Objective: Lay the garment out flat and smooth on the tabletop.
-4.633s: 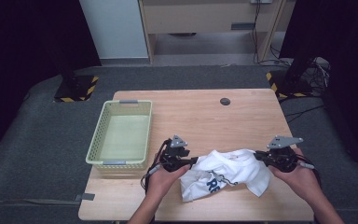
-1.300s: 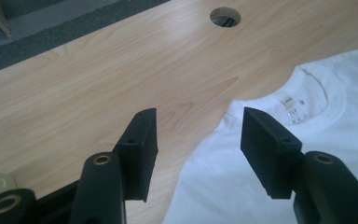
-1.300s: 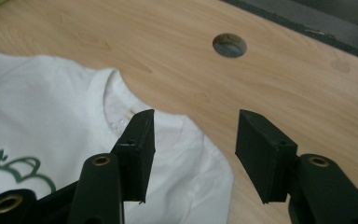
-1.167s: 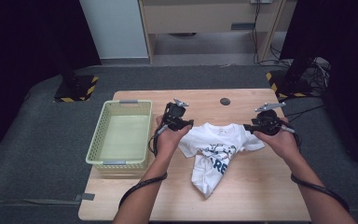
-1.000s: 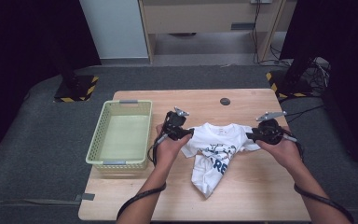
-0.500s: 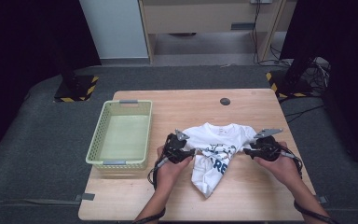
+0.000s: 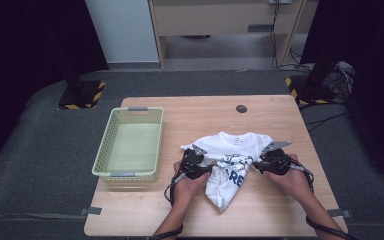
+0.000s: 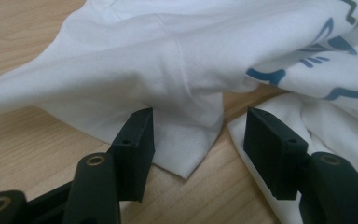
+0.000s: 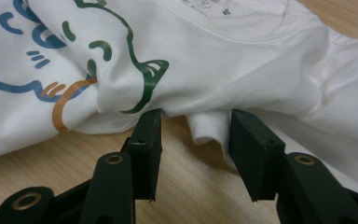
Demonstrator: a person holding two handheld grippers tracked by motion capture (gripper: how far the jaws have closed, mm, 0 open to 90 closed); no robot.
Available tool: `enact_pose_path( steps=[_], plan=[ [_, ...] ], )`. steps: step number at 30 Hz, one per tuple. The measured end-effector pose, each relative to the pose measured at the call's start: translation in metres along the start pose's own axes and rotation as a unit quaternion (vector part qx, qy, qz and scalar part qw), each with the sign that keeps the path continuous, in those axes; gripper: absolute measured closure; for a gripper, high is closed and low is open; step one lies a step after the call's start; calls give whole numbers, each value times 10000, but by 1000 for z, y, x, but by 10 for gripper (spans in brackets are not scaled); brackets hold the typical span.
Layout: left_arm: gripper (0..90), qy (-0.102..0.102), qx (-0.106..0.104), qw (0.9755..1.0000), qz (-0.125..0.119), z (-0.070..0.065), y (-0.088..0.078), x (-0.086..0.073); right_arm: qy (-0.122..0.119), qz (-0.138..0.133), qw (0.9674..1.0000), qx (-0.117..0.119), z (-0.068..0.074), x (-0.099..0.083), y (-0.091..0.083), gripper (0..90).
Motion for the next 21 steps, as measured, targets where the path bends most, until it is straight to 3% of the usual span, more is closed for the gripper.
enact_pose_path(
  steps=[3,5,8,16,21],
  plan=[
    [568,89,29,10000,16,1,3,6,15,-3,10000,34,0,3,4,675],
    [683,160,41,9998,105,3,6,9,-5,26,10000,84,-1,5,5,781],
    [857,125,22,9998,165,6,9,12,-32,134,9998,122,-3,5,5,865],
    [875,12,241,9996,165,25,-2,18,-50,88,9999,120,-17,2,-18,879],
    [876,-83,392,9991,102,37,-7,28,78,158,9998,-53,-40,-10,-34,881]
  ],
)
Point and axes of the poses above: each handheld gripper's, and its own axes: y roughly forward along the jaws, x roughly out of its top, z roughly to its left, the point moved 4 cm from there along y, roughly forward along the jaws, and after that the axes turned 7 degrees about -z, right-handed, at the moved point
